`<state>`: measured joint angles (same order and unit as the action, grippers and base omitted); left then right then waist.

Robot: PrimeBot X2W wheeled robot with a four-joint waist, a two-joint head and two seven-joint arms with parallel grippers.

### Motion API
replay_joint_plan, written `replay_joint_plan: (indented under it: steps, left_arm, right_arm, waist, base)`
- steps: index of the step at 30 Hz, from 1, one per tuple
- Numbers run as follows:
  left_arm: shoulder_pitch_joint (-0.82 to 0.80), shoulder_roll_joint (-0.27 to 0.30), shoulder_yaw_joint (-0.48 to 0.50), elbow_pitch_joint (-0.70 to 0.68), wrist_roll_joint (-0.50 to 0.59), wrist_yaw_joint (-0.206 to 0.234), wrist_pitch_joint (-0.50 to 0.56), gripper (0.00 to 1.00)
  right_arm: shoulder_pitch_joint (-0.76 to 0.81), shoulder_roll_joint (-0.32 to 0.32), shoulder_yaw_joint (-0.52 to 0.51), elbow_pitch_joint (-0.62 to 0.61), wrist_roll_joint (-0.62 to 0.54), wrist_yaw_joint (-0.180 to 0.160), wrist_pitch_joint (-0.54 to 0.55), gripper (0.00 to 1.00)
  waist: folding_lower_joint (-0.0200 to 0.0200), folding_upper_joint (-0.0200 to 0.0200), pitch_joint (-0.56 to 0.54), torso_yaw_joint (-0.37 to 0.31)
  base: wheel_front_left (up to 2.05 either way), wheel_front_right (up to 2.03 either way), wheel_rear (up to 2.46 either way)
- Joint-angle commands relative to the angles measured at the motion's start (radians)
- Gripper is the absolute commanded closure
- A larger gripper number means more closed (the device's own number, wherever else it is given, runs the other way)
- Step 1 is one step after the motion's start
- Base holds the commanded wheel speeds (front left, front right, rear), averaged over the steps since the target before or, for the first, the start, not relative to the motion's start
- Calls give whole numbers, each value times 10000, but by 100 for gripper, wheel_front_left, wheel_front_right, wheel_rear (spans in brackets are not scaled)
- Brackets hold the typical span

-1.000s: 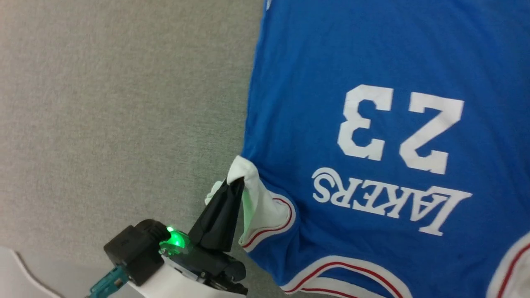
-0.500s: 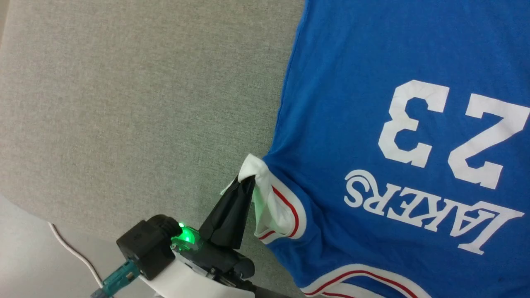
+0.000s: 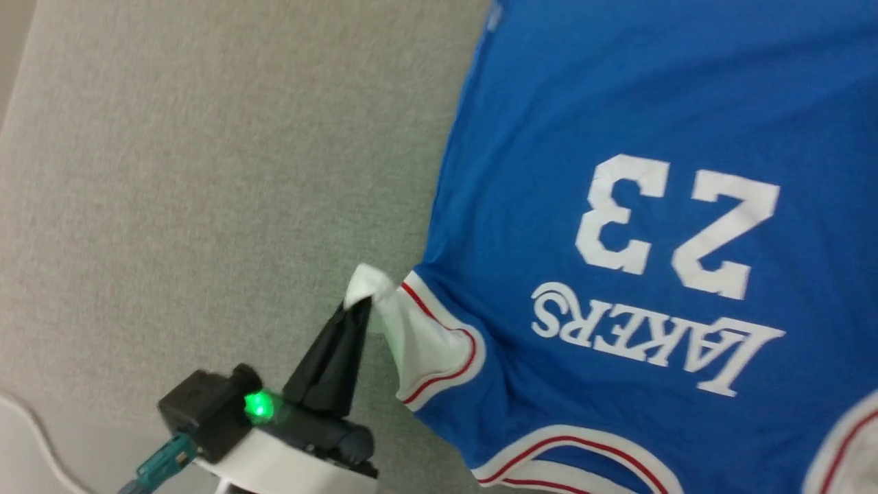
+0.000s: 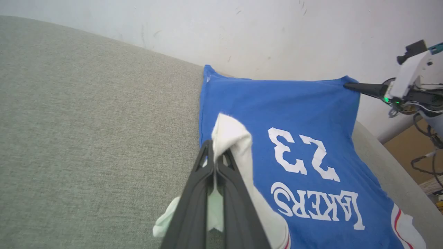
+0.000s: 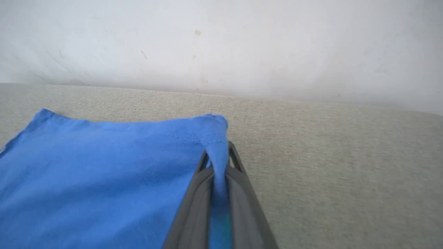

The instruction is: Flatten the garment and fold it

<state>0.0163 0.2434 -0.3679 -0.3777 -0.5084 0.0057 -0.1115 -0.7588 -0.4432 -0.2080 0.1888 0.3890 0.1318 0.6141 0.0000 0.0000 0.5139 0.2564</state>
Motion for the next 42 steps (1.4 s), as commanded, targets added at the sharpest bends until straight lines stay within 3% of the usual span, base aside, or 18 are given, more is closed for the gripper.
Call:
replay_joint_plan:
  steps: [1,7,10,13,17,21,28,29,30,33,35,42]
  left_arm:
    - [274,175,172,-95,26,176,107,100]
    - [990,471,514,-460,-144,488,320,100]
    - [1226,586,569,-558,-179,559,416,100]
    - [1335,711,527,-574,-95,627,596,100]
    - [1381,735,445,-599,-103,705,808,100]
    - [1356,759,424,-611,-130,740,938,100]
    - [1322,787,456,-562,-264,793,1093,100]
    - [1327,786,460,-537,-278,799,1093,100]
    - [1327,784,441,-513,-289,786,1091,100]
    - [1338,723,355,-441,-360,716,1022,100]
    - [1377,668,322,-428,-375,718,937,100]
    - [1257,558,84,-614,-221,646,745,100]
  right_arm:
    - [784,-113,-568,-575,271,-11,-46,100]
    - [3675,426,-3308,-2714,889,-11,361,100]
    - [5484,1228,-4453,-3756,990,-11,583,100]
    - [7144,2420,-5048,-4447,1155,-11,643,100]
    - [8650,3677,-4762,-4595,1345,-11,423,100]
    - [9195,3868,-3878,-4071,1065,-11,-203,100]
    - [8627,3874,-2089,-1450,-34,-11,-2072,100]
    - [8486,3809,-1974,-1050,-172,-11,-2272,89]
    - [8382,3667,-1846,-702,-329,-11,-2436,0]
    - [8184,3258,-1819,-333,-432,-11,-2823,0]
    - [8236,2900,-1764,-860,-281,-11,-2718,0]
    - [7527,1588,-1787,-5040,740,-11,-794,0]
  waist:
    - [0,0,-1709,-1327]
    - [0,0,-2370,-2025]
    - [0,0,-2492,-2325]
    - [0,0,-2508,-2536]
    - [0,0,-2574,-2755]
    - [0,0,-2655,-2867]
    - [0,0,-3039,-3149]
    - [0,0,-3098,-3173]
    - [0,0,-3155,-3167]
    - [0,0,-3309,-3056]
    - [0,0,-3333,-2936]
    - [0,0,-2811,-2386]
  base:
    - [0,0,0]
    - [0,0,0]
    - [0,0,0]
    - [0,0,0]
    - [0,0,0]
    - [0,0,0]
    - [0,0,0]
    - [0,0,0]
    - [0,0,0]
    - [0,0,0]
    - [0,0,0]
    - [0,0,0]
